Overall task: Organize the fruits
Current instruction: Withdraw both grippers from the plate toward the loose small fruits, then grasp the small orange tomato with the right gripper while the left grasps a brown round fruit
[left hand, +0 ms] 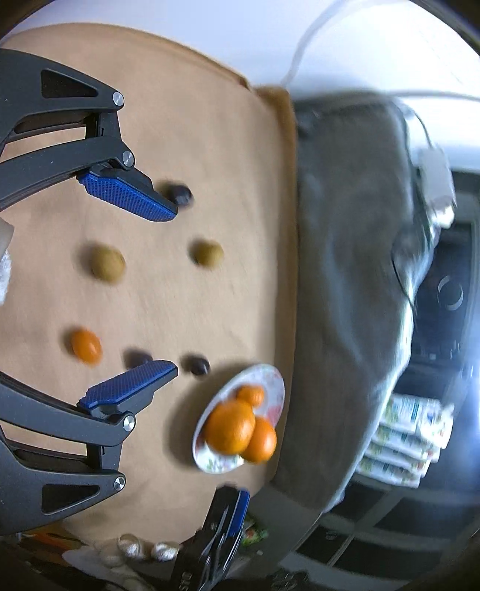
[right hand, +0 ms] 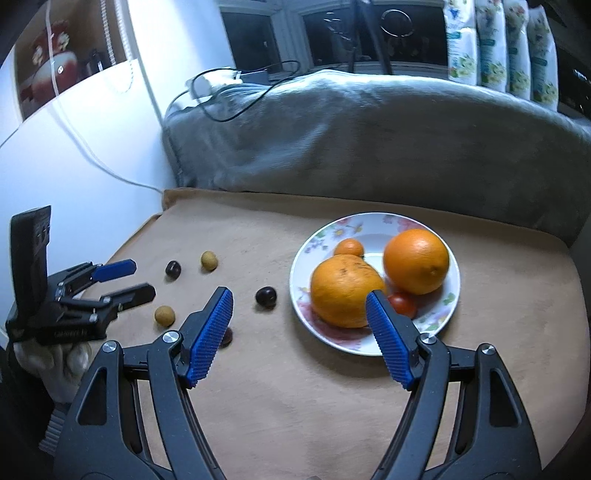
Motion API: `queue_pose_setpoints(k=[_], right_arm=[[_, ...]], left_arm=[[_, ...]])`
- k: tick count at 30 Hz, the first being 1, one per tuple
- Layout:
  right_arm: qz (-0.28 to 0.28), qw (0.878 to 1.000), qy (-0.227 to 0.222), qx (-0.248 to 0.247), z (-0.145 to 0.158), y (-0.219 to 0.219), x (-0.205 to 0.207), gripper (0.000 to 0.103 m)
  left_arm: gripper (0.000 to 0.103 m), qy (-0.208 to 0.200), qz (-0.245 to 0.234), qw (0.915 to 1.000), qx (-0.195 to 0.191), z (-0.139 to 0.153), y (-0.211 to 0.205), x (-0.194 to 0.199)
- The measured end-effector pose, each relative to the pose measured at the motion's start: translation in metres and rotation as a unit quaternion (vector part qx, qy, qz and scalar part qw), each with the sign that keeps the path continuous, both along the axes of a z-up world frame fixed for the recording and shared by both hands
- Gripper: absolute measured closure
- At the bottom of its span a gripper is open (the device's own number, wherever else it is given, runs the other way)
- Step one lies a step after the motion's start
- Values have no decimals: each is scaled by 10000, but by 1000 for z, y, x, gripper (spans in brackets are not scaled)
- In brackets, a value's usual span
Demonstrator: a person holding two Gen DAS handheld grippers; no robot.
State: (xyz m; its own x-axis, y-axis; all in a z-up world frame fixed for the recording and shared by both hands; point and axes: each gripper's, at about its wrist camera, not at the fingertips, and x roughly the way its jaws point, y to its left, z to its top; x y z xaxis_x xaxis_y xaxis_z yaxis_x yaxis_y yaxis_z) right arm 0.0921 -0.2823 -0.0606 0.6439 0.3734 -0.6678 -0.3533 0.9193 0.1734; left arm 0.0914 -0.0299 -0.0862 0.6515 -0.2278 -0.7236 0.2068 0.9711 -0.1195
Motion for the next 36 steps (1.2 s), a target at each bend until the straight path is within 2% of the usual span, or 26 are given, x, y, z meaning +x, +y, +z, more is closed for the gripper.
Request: queue_pose_setpoints(k=[6, 15, 19, 22, 26, 28, 30, 36], right_arm=[[257, 9997, 52, -14, -6, 21, -4, 26], [664, 9973, 265, -157, -26, 50, -9, 26], [858, 9955, 318, -236, -34, 62, -13, 26], [979, 9942, 376, -218, -40, 70, -13, 26], [1175, 9918, 460, -199, -48, 82, -17, 26], [1282, 9904, 480, -215, -52, 88, -19, 26], [1412, 9882, 546, -217, -57, 94, -21, 35], [1684, 9827, 713, -277, -71, 109, -23, 47]], left_arm=[[25, 309, 412, 9982, -305, -22, 45, -4], [27, 403, 657, 9949, -653, -37, 76, -11], [39, 429, 596, 9950, -677, -41, 77, -15], [46, 444, 544, 9948, -733, -43, 74, -18], [49, 465, 378, 9949, -814, -44, 66, -19], [55, 503, 272, 9947, -851, -45, 60, -19], [55, 540, 187, 9945, -872, -47, 55, -18], [56, 686, 7, 9930, -962, -52, 42, -15]])
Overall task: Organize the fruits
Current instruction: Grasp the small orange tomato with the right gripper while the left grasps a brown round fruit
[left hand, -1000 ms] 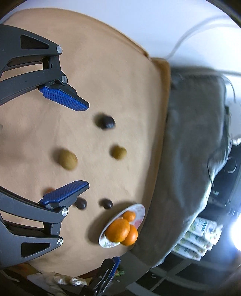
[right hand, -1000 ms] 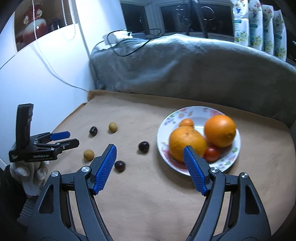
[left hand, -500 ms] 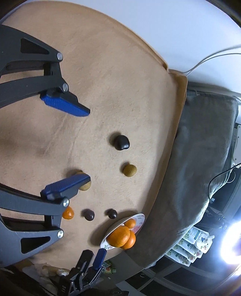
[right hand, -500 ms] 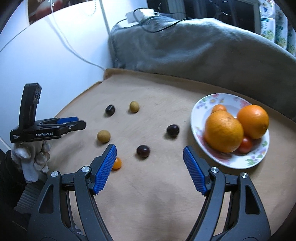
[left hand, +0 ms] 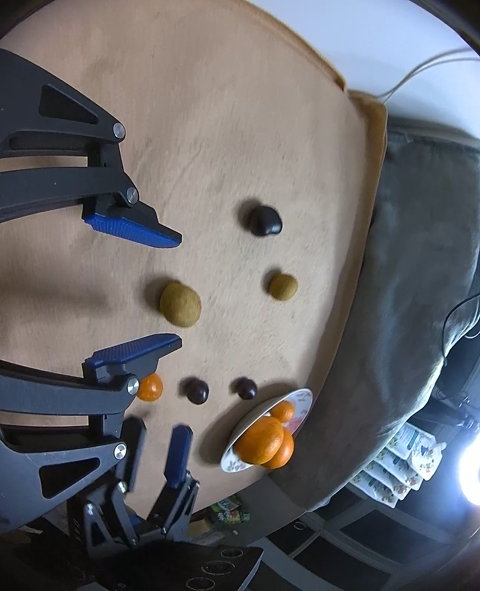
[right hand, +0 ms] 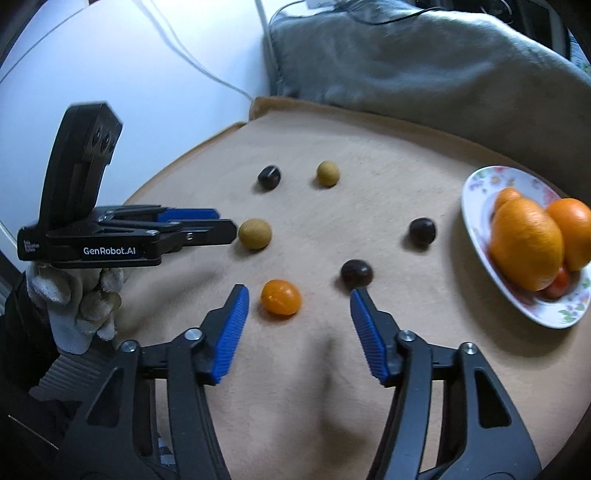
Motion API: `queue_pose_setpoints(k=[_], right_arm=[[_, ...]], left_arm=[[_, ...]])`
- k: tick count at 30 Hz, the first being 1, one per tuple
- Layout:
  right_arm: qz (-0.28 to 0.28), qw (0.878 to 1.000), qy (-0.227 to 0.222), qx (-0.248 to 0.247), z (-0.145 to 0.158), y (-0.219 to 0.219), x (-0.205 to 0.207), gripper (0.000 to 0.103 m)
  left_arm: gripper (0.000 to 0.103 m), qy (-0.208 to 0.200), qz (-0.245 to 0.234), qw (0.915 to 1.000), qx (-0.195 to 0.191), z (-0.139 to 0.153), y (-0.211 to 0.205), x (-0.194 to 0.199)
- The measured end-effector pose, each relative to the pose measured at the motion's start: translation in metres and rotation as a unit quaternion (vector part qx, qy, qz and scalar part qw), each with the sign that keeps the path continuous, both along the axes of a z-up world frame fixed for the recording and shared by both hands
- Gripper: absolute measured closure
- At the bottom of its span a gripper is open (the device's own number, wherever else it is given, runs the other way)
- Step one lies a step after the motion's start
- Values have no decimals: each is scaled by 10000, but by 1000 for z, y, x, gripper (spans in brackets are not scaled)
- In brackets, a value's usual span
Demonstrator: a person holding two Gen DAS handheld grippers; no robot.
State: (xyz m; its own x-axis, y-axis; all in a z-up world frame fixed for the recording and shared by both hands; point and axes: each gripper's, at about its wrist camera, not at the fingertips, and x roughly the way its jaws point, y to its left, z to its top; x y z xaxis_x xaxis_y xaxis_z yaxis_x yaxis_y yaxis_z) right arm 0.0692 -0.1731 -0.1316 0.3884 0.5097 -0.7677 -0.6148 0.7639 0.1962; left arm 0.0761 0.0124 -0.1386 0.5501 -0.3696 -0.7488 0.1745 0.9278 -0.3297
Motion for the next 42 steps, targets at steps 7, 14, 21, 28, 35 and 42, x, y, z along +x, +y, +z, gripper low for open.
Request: queue_pose_setpoints(k=[7, 14, 21, 28, 35, 42], right_arm=[[171, 9998, 51, -102, -11, 14, 3, 55], [175, 9997, 61, -179, -14, 18, 6, 58], [213, 9994, 30, -287, -17, 23, 5, 66], [229, 9993, 28, -301, -19, 25, 6, 74], [151, 9996, -33, -225, -15, 20, 3, 75], [-45, 9998, -149, -116, -2, 2, 1, 75]], left_arm=[[57, 105, -130, 9999, 42, -5, -11, 4], [63, 185, -183, 9996, 131, -10, -16, 10], [75, 153, -164, 9993, 283, -13, -19, 14], [75, 126, -159, 9993, 316, -12, -19, 14], [75, 93, -145, 9994, 298, -9, -20, 13], [75, -31, -145, 9996, 228, 3, -24, 10]])
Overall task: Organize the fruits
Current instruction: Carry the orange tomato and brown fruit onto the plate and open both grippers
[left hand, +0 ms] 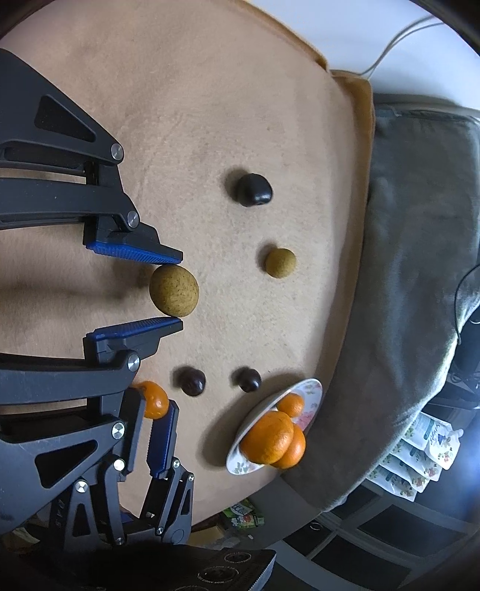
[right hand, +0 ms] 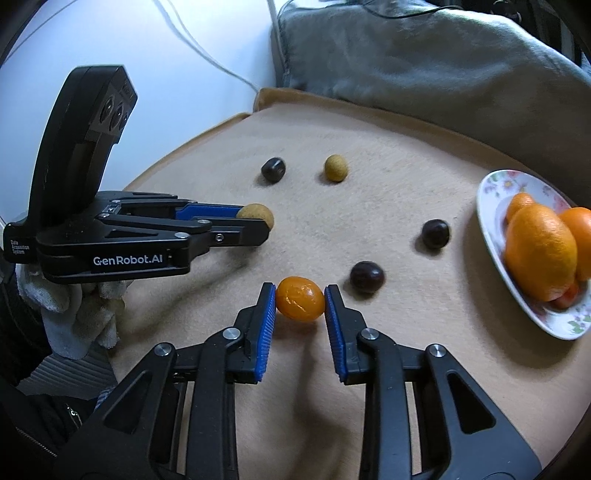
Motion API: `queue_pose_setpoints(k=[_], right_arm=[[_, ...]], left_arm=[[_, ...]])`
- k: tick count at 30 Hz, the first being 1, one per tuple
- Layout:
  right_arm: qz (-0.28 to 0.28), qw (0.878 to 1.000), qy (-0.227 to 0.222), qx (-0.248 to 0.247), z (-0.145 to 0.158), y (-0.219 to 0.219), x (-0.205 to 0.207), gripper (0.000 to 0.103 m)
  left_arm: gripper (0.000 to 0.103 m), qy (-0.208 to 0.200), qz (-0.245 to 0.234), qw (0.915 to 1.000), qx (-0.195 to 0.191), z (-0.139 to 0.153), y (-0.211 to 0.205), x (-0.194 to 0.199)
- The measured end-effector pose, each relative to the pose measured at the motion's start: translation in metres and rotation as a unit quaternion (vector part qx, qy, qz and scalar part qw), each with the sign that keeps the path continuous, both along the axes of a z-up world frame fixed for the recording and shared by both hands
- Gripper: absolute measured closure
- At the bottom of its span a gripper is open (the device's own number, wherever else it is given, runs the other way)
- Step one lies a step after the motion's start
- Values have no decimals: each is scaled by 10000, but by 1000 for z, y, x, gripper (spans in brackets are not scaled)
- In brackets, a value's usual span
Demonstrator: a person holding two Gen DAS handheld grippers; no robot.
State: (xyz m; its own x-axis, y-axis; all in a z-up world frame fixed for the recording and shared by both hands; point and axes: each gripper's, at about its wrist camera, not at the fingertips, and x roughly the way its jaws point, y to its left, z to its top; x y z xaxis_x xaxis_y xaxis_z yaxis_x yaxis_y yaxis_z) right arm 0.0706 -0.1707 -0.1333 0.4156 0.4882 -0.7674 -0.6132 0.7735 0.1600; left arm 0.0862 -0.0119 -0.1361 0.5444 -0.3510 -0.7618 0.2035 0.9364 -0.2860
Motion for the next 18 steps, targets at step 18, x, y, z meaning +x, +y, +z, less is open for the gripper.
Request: queue_pose_setpoints(k=[18], right_arm=[[-935, 9946, -363, 248, 34, -78, -3, 75]], left_arm=[[76, -372, -273, 9987, -234, 28, -34, 16]])
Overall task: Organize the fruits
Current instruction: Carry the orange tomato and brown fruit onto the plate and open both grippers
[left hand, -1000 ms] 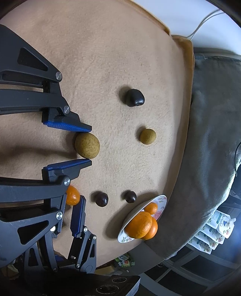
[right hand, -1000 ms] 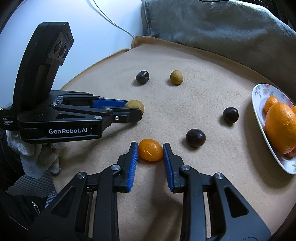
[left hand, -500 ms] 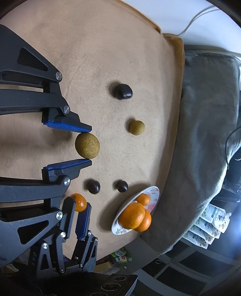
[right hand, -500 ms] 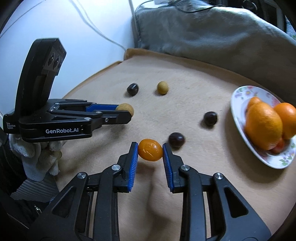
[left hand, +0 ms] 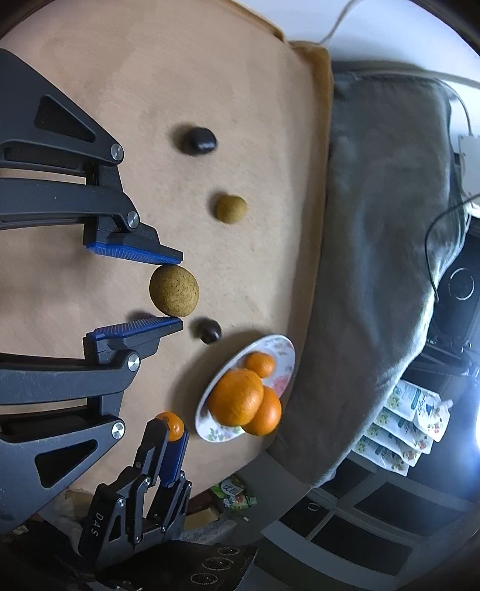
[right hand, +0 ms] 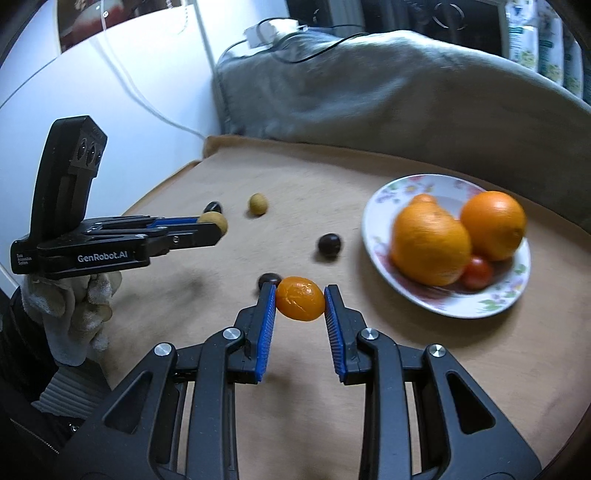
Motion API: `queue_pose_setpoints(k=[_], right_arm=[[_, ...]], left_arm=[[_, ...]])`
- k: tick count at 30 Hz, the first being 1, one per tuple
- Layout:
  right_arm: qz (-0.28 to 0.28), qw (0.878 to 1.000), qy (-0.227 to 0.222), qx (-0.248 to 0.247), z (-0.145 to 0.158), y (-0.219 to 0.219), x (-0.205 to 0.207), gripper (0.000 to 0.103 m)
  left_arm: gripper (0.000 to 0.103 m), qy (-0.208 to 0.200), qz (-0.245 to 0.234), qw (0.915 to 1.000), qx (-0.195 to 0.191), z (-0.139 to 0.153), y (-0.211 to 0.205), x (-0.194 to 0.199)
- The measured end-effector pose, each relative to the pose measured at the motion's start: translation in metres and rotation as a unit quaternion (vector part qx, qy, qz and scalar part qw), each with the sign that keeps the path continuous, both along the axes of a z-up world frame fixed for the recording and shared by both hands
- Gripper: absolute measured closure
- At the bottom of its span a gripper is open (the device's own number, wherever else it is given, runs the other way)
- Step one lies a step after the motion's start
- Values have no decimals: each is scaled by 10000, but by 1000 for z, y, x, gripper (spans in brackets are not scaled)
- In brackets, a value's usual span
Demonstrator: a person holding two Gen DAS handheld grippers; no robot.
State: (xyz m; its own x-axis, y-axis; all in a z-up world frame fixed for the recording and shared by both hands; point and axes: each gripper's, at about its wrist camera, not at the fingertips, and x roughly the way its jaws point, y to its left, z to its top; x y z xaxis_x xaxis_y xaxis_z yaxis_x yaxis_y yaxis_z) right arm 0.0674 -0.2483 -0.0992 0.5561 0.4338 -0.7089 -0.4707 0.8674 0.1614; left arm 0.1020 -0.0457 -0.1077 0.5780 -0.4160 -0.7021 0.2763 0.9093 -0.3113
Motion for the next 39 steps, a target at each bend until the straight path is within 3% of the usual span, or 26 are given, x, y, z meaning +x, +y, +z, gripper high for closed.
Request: queue_pose_setpoints(k=[15, 20, 24, 27, 39], right_arm=[[-721, 9972, -194, -73, 6, -55, 16, 75], [-911, 9956, -192, -110, 4, -71, 21, 75], [-991, 9948, -173, -143, 1, -77, 26, 75], [-1029, 9944, -157, -163, -1, -81, 31, 75], [-1188, 9926, -98, -218, -6, -95, 48, 75]], left_arm=[[76, -224, -484, 9985, 157, 8, -58, 45], [76, -360, -656, 9958, 522, 7, -81, 57], [76, -608, -856, 9885, 1091, 8, -102, 66], [76, -637, -1003, 9844, 1299, 6, -114, 76], [76, -493, -1144, 9839, 1281, 2, -130, 99]])
